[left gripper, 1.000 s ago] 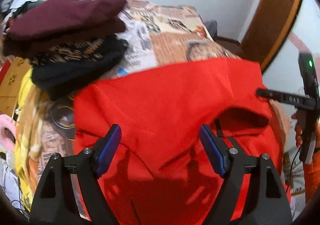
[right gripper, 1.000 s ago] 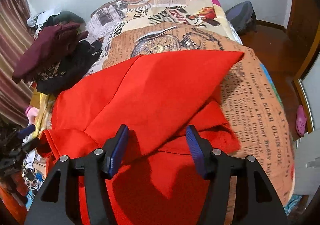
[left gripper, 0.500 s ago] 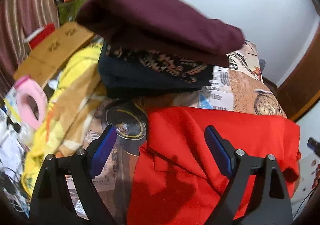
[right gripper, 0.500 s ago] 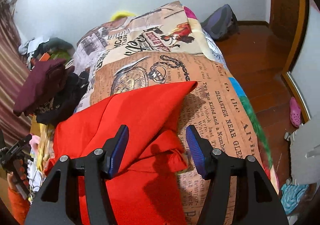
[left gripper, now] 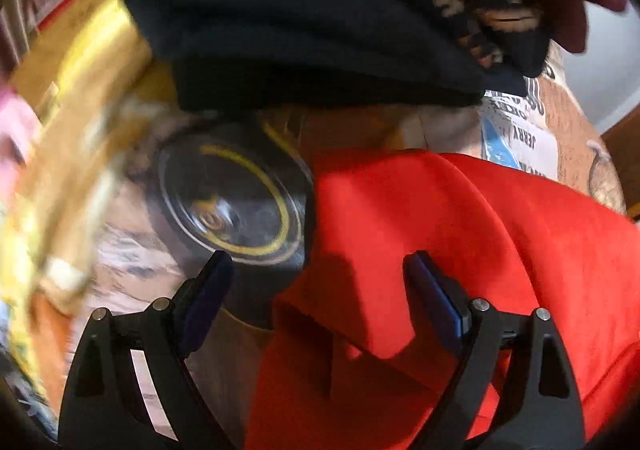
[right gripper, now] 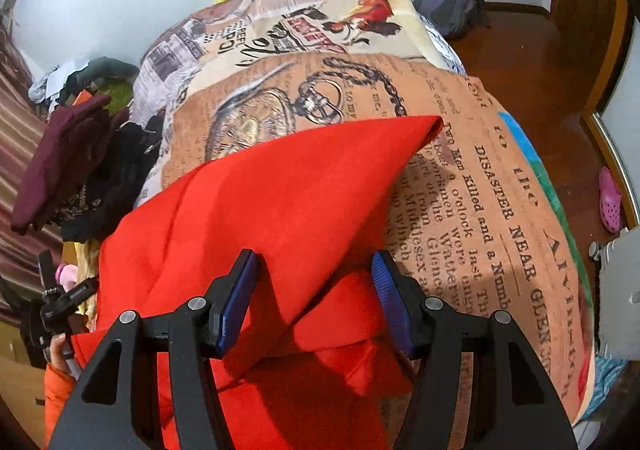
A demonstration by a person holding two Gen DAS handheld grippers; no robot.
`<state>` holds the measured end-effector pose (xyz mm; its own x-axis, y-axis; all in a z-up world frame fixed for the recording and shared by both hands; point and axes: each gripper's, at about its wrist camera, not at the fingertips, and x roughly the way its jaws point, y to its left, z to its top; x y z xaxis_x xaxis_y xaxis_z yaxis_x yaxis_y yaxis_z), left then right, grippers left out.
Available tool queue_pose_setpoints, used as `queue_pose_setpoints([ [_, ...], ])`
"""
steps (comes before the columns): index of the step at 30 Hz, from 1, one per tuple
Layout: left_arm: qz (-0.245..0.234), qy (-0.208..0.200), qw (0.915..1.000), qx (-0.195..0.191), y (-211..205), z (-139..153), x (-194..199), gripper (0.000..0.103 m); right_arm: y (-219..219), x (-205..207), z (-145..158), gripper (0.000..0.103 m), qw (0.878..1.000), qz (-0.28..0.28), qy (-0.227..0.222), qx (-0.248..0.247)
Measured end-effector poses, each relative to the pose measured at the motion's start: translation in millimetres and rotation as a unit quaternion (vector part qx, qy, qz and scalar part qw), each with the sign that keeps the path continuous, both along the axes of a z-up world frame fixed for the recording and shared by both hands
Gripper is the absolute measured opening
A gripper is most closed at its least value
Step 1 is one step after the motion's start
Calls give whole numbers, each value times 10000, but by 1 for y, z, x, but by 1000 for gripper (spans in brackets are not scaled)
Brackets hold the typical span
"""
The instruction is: Fold large clothes
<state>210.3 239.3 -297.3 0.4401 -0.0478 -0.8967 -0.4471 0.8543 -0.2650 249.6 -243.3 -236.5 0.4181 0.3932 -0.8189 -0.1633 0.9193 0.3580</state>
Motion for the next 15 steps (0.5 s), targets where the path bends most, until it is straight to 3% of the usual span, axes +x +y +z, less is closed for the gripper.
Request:
queue_pose_setpoints([
  [4,248,-176,9936,-1084,19,-20,-8,90,-8,7,-9,63,9995,14,148,275],
  [7,293,-332,9892,-1399,25,-23,-10,90,-11,14,-16,66,9975,-45,288,644],
  [11,-16,-476,9856,-1624,17,-22,-3,89,-11,20,-19,67,9949,-106,258,971],
  [15,-156,-644,9787,-1945,9,-21,1,67,-6,20,-19,64,9943,-76,227,1037],
])
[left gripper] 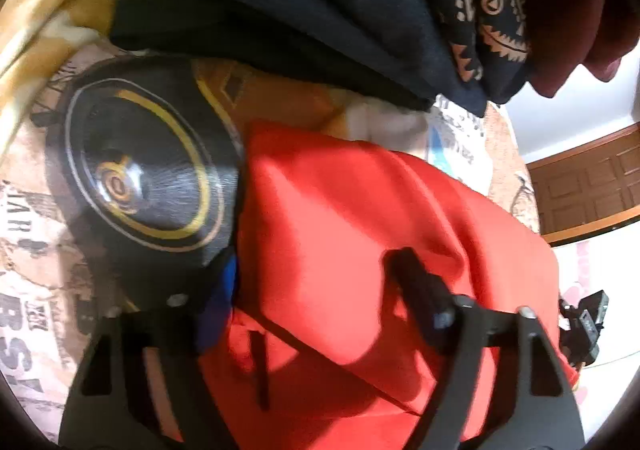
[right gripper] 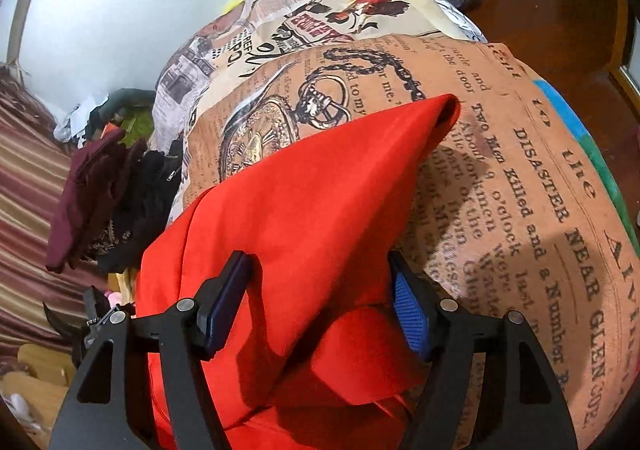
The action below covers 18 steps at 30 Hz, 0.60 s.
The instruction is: Fold large clothes
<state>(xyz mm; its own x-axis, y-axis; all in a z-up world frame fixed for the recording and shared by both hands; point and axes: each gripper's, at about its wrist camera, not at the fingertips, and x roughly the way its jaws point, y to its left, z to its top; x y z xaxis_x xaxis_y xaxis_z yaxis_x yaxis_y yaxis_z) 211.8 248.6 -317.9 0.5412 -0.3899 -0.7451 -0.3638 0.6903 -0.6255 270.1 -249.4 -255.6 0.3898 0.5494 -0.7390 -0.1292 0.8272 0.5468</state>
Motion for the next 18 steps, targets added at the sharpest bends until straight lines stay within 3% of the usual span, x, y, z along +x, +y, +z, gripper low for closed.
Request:
queue_pose_setpoints([
  [2,67,-49,9999,-116,1,1,-2,54,3,-2,1,55,10000,32,-42,-55],
  [4,140,-21,9999,-83,3,3,-6,30,3,-6,2,41,10000,55,-16,25],
  [5,148,-26,9999,-81,3,5,-9,25,2,-6,2,33,9999,62,9,118],
  [7,137,-36,9999,17,1,12,-10,16,-1,-8,3,27,9993,46,53,355],
  [11,10,-187,9976,670,-13,50,-10,13,-4,-15,21,23,9983,-23,-182,548],
  [18,-275,-1051,9885,1055,-43,140,-14,12,-1,-33,86,18,9935,177,-1035,443],
])
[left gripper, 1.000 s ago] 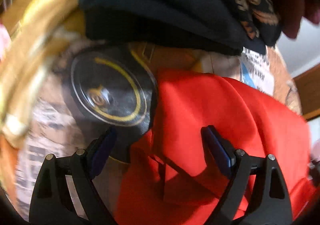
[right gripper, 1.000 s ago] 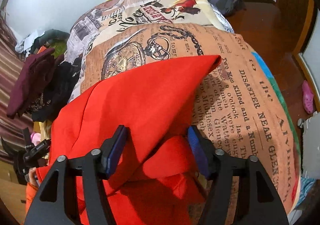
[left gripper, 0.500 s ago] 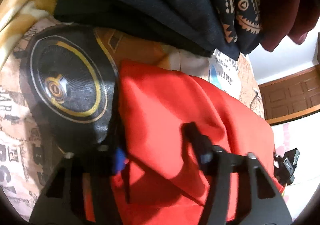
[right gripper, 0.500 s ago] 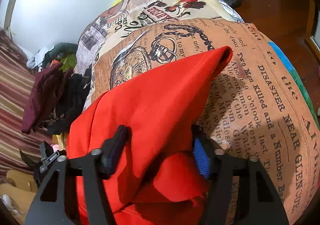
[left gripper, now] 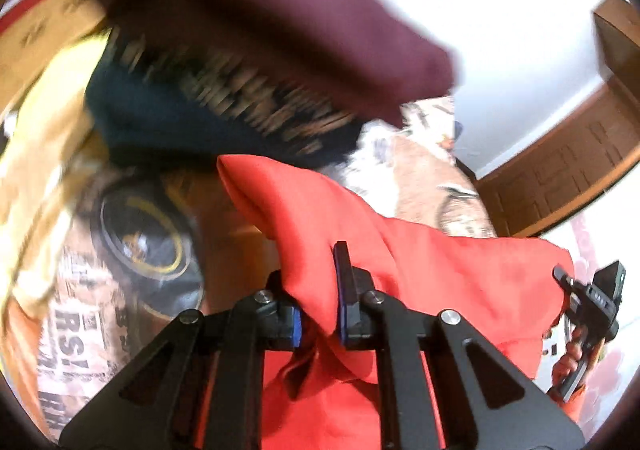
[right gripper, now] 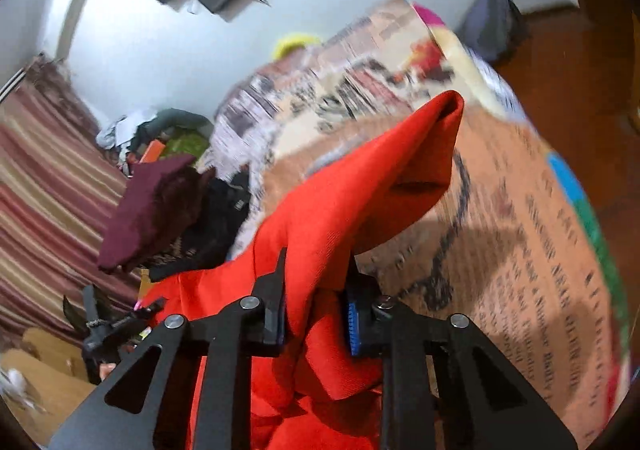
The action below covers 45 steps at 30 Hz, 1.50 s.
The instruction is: Fold large clothes
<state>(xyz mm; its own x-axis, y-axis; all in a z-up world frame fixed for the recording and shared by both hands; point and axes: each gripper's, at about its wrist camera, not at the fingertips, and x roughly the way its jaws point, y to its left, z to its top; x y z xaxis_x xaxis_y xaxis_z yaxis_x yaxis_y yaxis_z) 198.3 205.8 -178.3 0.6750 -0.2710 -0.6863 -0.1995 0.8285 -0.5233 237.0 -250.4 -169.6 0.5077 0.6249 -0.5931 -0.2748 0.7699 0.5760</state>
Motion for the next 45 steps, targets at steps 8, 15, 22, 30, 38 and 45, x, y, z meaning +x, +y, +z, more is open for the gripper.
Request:
queue_pose_setpoints([
  [8,-354,-688,9950,636,-36,72,13,12,-22,9,47,15,9977,-272,-598,-157],
  [15,-410,-567,9925,1003,-54,65,57,12,-35,39,49,15,9946,-591,-737,-429],
  [22,-486,-195,9836,1728,-75,29,94,12,-35,83,-3,15,9937,-714,-125,-852],
  [30,-521,410,9794,1910,-74,-26,123,13,-46,104,-52,17,9887,-675,406,-1277],
  [38,-434,660,9745,2099,-75,-43,127,23,-44,97,-54,34,9815,-529,416,-1795],
  [45,-437,780,9696,2278,-73,-34,103,38,-54,71,-38,36,9792,-548,485,-1891],
])
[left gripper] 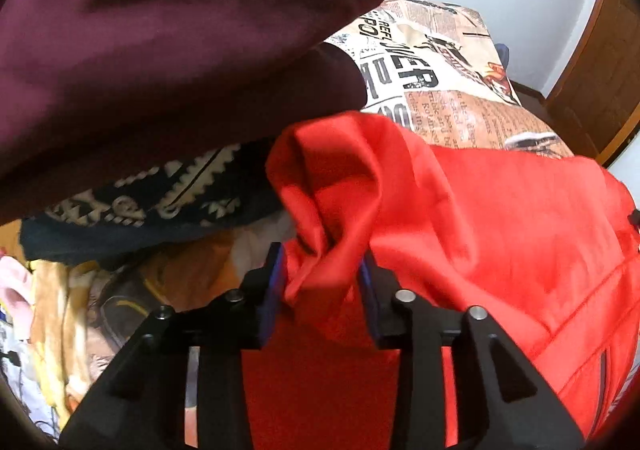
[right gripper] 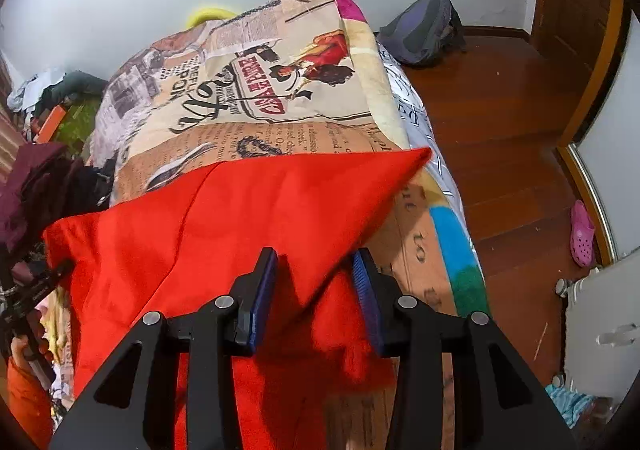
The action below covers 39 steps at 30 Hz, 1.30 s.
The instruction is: Fold large clothes
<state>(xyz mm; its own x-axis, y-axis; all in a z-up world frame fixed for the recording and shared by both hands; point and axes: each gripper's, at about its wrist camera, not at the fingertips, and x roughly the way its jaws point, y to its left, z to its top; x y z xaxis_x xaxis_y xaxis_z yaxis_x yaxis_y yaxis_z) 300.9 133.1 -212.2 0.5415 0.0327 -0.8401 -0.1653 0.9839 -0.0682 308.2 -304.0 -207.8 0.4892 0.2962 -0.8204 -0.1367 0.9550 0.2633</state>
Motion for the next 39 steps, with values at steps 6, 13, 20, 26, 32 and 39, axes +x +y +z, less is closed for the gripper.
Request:
queue_pose_setpoints([
  [6,-80,-90,9999,41,3,16,-37,40,-1,-39,28,36,9990,138,-368,-197],
  [13,-82,-326,9994,65,15,40,-84,47,5,-84,58,40,9950,294,-844,-457],
  [20,-42,-371,9993,-24,33,54,-125,64,14,-125,67,54,9908,428,-1149,-564],
  [26,-130,-111,9999,27,35,40,-152,69,12,-145,46,55,9944,307,-878,-506],
  [32,-199,237,9993,-186,39,12,-176,69,5,-166,21,55,9976,107,-488,-472],
  [39,-113,598,9931,-1007,48,-23,-195,69,1,-185,-7,55,9992,-11,23,-391],
])
